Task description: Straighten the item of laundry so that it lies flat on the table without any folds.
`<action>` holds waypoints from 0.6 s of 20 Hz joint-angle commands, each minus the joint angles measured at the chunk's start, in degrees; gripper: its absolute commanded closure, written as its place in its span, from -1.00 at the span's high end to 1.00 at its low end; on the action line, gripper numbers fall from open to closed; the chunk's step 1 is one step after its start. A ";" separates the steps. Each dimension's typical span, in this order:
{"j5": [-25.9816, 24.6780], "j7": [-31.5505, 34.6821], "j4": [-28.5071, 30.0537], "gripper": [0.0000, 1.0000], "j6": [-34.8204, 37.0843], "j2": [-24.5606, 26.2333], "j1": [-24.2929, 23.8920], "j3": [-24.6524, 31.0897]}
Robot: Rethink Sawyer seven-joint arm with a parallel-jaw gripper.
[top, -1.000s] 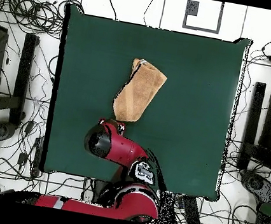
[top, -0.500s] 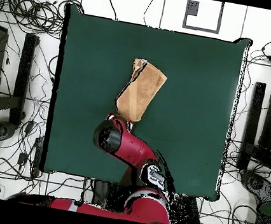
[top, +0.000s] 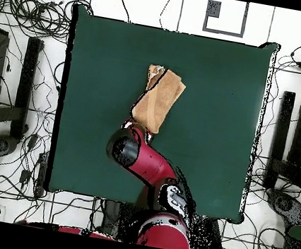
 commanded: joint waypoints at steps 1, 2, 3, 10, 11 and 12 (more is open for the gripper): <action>5.50 17.59 1.35 1.00 2.10 -0.25 1.69 2.83; 5.48 17.53 1.32 1.00 2.12 -0.26 1.74 2.72; 5.48 17.50 1.40 1.00 1.99 -0.27 1.96 2.58; 6.28 15.97 -0.11 1.00 3.66 -0.63 3.83 0.34; 6.29 15.85 -0.15 1.00 3.69 -0.62 3.88 0.29; 6.29 15.26 -0.93 1.00 4.32 -0.31 3.43 0.07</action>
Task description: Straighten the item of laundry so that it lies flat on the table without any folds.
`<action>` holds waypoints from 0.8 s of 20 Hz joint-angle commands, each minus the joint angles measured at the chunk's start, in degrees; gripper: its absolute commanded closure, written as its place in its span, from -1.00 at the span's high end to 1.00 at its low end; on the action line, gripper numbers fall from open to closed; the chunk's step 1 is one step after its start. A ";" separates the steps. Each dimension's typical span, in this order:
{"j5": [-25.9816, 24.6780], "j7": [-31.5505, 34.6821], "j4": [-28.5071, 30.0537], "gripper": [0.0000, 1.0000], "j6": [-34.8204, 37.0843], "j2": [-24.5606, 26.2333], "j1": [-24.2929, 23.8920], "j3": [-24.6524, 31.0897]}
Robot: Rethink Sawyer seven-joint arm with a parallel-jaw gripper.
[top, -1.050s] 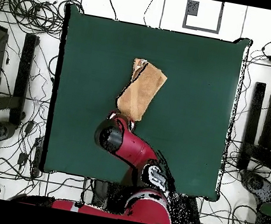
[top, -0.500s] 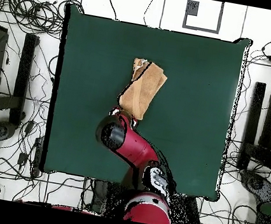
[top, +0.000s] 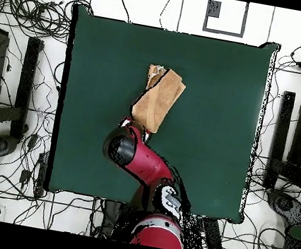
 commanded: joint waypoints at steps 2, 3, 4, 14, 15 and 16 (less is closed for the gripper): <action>4.08 13.92 -1.30 1.00 4.40 0.47 1.34 0.39; 4.09 13.85 -1.32 1.00 4.50 0.43 1.42 0.23; 4.12 13.87 -1.28 1.00 4.19 0.61 1.57 0.03; 3.76 15.29 0.77 1.00 2.18 -1.88 -0.70 2.22; 2.89 15.10 1.75 1.00 1.73 -3.06 -1.15 2.53; 2.23 14.80 3.04 1.00 2.24 -4.90 -1.02 2.43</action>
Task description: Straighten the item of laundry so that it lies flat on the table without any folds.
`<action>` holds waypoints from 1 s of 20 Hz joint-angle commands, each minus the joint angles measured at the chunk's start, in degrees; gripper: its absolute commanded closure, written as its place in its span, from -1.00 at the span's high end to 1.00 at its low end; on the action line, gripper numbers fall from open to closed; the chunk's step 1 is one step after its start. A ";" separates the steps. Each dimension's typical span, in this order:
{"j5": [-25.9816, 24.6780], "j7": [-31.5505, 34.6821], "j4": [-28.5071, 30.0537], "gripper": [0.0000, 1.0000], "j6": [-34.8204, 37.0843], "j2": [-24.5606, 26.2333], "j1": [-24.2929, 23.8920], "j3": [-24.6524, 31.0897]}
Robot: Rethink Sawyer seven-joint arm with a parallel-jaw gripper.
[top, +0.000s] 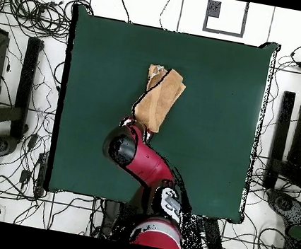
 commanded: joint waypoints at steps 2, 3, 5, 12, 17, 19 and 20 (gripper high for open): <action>1.53 14.14 4.51 1.00 5.53 -7.11 0.92 1.39; 1.64 13.65 4.64 1.00 7.35 -8.16 2.13 0.09; 1.98 13.64 4.96 1.00 9.05 -9.05 3.72 -1.22; 1.41 12.78 4.27 1.00 9.27 -8.45 5.37 -2.49; 0.30 11.81 4.51 1.00 8.46 -8.16 2.99 -1.34; -0.47 10.58 4.15 1.00 9.14 -8.25 1.65 -1.33; -1.07 9.85 4.31 1.00 9.33 -8.55 0.71 -1.16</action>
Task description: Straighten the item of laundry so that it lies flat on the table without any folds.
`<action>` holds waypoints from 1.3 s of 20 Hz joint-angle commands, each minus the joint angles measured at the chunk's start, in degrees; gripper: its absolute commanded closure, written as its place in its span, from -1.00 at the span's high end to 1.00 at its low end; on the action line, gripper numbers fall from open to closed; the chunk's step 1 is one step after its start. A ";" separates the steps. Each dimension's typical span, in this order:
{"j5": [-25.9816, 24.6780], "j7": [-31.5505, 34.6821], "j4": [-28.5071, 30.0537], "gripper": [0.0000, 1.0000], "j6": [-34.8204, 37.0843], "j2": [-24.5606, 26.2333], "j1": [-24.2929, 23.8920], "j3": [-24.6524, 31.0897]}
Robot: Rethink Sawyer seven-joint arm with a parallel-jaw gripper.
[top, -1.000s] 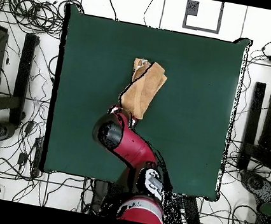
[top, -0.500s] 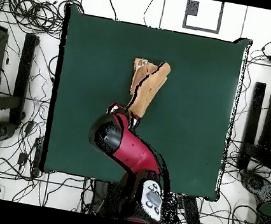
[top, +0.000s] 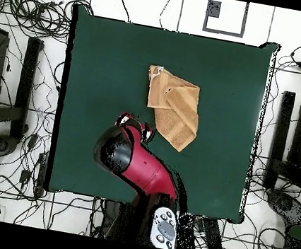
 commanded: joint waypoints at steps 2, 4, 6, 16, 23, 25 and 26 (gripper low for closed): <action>-2.47 8.10 2.66 1.00 6.83 -0.20 -4.44 2.74; -4.01 6.31 2.74 1.00 7.07 -0.49 -6.66 3.42; -5.95 4.47 2.62 1.00 7.17 -0.59 -9.98 4.77; -15.34 3.36 2.42 1.00 5.20 -0.21 -21.92 12.08; -15.25 6.93 0.74 1.00 6.23 0.39 -17.43 8.00; -15.40 6.40 -0.54 1.00 7.86 0.95 -15.03 6.18; -15.20 6.49 -0.85 1.00 8.48 1.16 -14.21 5.68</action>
